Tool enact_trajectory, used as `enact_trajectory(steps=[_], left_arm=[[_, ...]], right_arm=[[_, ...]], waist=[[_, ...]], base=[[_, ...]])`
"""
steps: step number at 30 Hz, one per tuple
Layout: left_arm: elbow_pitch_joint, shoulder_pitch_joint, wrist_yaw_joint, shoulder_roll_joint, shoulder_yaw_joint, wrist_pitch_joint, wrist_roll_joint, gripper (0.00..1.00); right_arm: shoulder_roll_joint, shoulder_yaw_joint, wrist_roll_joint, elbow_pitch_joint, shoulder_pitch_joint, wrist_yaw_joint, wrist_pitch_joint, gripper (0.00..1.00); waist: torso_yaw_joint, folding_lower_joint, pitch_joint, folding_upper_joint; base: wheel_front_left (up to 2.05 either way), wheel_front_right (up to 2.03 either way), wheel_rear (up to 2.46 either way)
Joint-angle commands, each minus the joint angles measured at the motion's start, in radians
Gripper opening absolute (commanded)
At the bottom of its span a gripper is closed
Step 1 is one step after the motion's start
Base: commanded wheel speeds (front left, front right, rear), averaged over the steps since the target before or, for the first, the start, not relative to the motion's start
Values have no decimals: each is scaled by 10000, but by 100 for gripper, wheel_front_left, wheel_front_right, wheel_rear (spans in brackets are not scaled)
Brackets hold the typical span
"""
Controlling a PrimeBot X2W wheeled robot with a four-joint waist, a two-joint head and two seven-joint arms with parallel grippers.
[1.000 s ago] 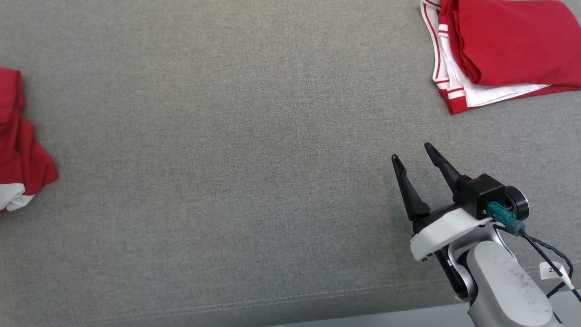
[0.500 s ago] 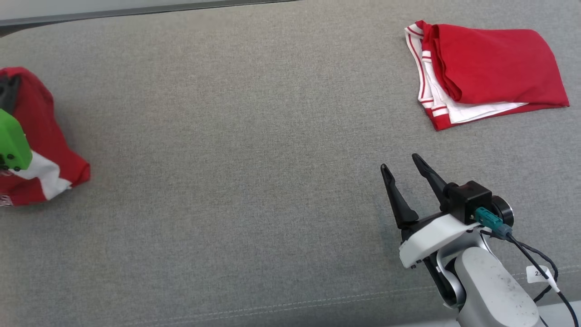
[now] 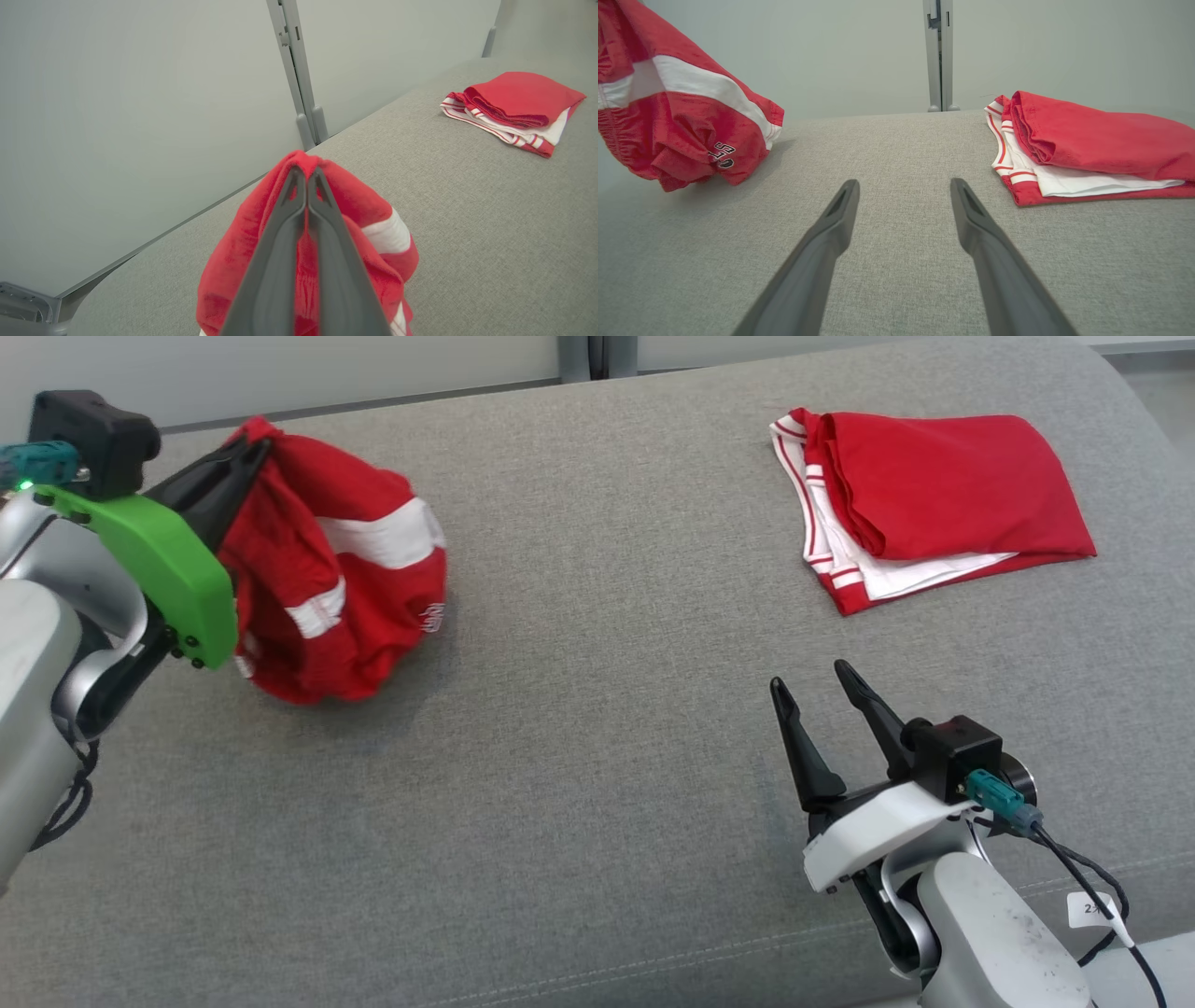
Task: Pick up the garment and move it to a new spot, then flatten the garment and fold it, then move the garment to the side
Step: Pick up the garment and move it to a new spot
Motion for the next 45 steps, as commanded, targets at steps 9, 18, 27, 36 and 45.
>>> enact_trajectory(steps=[9,18,27,36,45], left_arm=[[-1466,-373,7,-453,-605,94,-145,0],[-1839,245,146,-1016,-910,-209,-210,0],[-227,1417,95,-784,-990,-818,-790,0],[1400,1721,8,-720,-1397,-1441,-827,0],[1927,2035,1,-1143,-2068,-2096,-1214,48]], right_arm=[[199,-70,74,-60,58,-4,-41,100],[339,-225,15,-131,66,-4,-42,100],[414,-296,-64,-41,-3,-4,-42,100],[339,-136,-13,162,-101,-4,-42,100],[313,45,93,314,-56,-4,-42,100]], waist=[[-528,0,-191,-1],[-697,0,75,-1],[-519,0,154,-1],[-246,0,-10,-1],[-149,0,-164,-1]], base=[[0,0,0],[0,0,0],[0,0,0],[0,0,0],[0,0,0]])
